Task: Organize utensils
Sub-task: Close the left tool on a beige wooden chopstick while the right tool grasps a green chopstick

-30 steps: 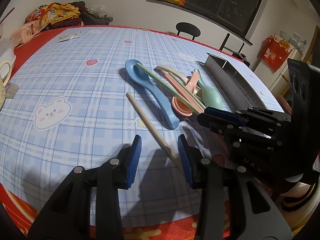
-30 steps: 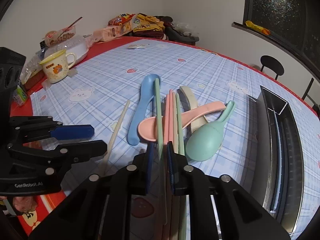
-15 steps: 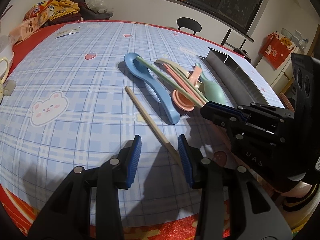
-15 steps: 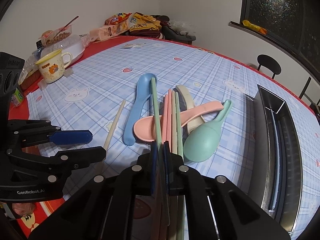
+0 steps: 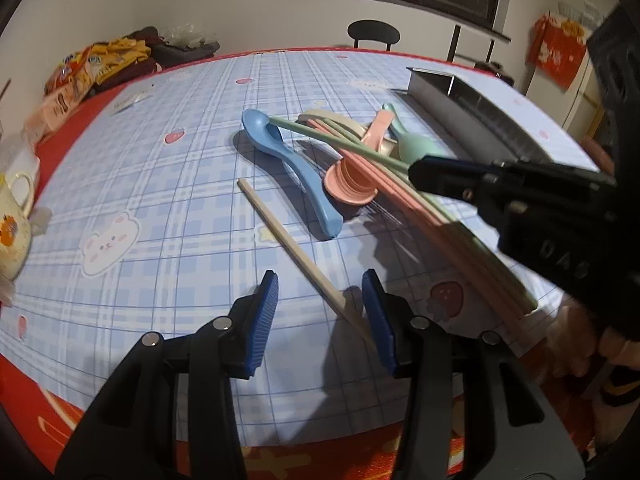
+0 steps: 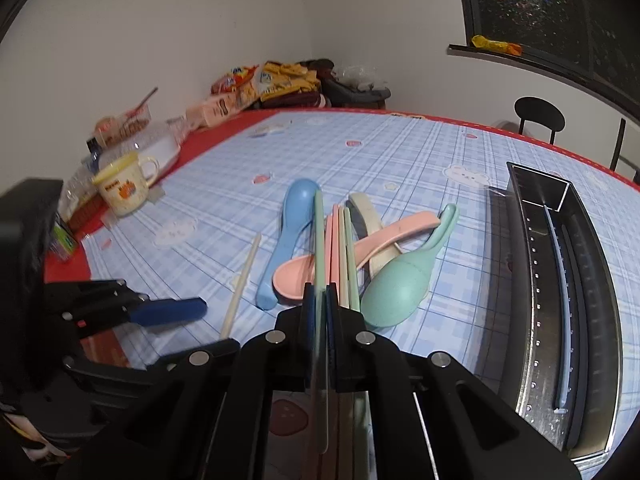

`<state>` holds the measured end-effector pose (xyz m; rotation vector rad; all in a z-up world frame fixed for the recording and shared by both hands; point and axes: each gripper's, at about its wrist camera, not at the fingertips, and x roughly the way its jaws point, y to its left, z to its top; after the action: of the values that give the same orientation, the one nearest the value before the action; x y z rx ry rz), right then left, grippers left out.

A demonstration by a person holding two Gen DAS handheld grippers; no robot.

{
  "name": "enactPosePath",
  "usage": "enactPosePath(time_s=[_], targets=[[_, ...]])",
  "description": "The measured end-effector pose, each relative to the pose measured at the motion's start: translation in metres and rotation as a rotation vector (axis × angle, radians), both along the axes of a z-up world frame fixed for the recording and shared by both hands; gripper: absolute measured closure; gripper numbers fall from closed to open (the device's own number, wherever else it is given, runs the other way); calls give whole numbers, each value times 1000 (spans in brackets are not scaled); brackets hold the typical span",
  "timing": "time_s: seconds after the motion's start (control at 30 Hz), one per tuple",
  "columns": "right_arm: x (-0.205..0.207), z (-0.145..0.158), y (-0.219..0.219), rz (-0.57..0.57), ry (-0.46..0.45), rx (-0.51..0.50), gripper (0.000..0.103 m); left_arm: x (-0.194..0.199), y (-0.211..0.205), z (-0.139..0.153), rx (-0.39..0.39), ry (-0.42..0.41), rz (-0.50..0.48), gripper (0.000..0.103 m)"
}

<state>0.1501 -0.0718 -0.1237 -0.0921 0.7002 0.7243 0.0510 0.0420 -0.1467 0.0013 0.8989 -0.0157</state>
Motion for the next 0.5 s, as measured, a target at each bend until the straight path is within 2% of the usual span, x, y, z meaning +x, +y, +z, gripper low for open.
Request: enactPosePath(time_s=[0.2,0.3,0.37,0.4,0.5], targets=[[-1,3,-7,1,0,45,97,1,-17,-2,108,9,-6,57],[-2,4,-7,2,-2,48,97,0,-22,-3,136,3,-4,59],[-3,4,-7,4,-3,50,97,-1,-25,-3,137,-1,-17,69],[-4,4,-8,5,-3,51,97,-1,-27,-4,150,-6,-18,84],[-4,4,-8,11,-3,51,97,-1,-24,-5,158,-7,2,86]])
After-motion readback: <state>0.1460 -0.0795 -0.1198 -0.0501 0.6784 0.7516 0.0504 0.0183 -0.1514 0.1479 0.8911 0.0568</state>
